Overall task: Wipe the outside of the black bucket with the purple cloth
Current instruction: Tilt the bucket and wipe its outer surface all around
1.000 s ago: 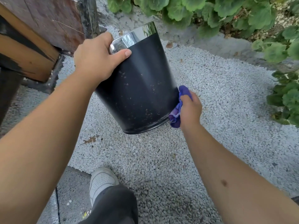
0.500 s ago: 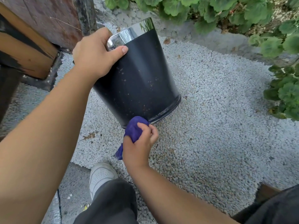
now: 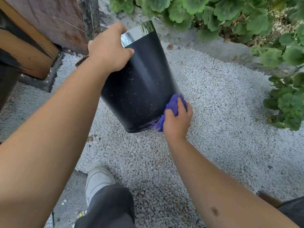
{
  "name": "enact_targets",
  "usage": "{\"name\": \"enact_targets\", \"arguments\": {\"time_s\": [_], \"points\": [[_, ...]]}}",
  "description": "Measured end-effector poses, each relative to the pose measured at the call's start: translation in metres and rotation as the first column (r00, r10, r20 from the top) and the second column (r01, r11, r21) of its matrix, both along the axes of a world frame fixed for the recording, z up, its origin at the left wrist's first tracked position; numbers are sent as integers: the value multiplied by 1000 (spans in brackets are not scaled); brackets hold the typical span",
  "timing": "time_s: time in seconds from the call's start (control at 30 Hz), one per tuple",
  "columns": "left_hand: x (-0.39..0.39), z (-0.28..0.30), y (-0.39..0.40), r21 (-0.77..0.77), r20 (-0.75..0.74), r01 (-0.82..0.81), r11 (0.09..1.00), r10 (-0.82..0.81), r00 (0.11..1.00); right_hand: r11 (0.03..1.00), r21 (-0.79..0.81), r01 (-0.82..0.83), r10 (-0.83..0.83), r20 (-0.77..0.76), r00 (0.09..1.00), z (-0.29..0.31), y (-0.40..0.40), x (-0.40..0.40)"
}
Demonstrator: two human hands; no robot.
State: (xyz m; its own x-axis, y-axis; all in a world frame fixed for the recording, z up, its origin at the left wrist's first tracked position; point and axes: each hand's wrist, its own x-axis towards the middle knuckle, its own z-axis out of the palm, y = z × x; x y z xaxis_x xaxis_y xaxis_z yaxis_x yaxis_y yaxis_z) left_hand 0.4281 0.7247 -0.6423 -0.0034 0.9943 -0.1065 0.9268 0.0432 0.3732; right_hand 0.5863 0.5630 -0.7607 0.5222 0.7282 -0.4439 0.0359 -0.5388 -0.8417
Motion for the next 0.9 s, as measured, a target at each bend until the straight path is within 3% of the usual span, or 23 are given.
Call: {"name": "enact_targets", "arguments": {"time_s": [0.1,0.23,0.3,0.4,0.53,0.6,0.7,0.9], "points": [[6,1,-4,-4,-32,25,1000,-25,999,1000,-7,-31,31,-6,1000,-3,-40,-40],[9,5,-4,-26,-20,52,998,-53,998,992,-17,-126,117,-268,956,3,-96,-92],[7,7,-2,-57,52,59,997,-56,997,991,-101,89,-120,-362,925,8,-95,-92],[6,12,-4,-104,180,77,992,-57,982,871,-275,406,-491,-501,713,1,-61,-58],[-24,15,-16,-95,282,132,987,-101,954,879,-206,429,-411,-783,467,-3,-35,-4],[-50,14,-27,-119,357,143,983,-92,929,894,-248,373,-400,-816,416,-4,-34,15],[-77,18,-42,-186,486,128,974,-22,874,935,-254,247,-339,-843,417,-5,-35,22],[-76,37,-23,-196,335,53,979,16,942,939,-345,3,-306,-829,468,-4,-44,3]]}}
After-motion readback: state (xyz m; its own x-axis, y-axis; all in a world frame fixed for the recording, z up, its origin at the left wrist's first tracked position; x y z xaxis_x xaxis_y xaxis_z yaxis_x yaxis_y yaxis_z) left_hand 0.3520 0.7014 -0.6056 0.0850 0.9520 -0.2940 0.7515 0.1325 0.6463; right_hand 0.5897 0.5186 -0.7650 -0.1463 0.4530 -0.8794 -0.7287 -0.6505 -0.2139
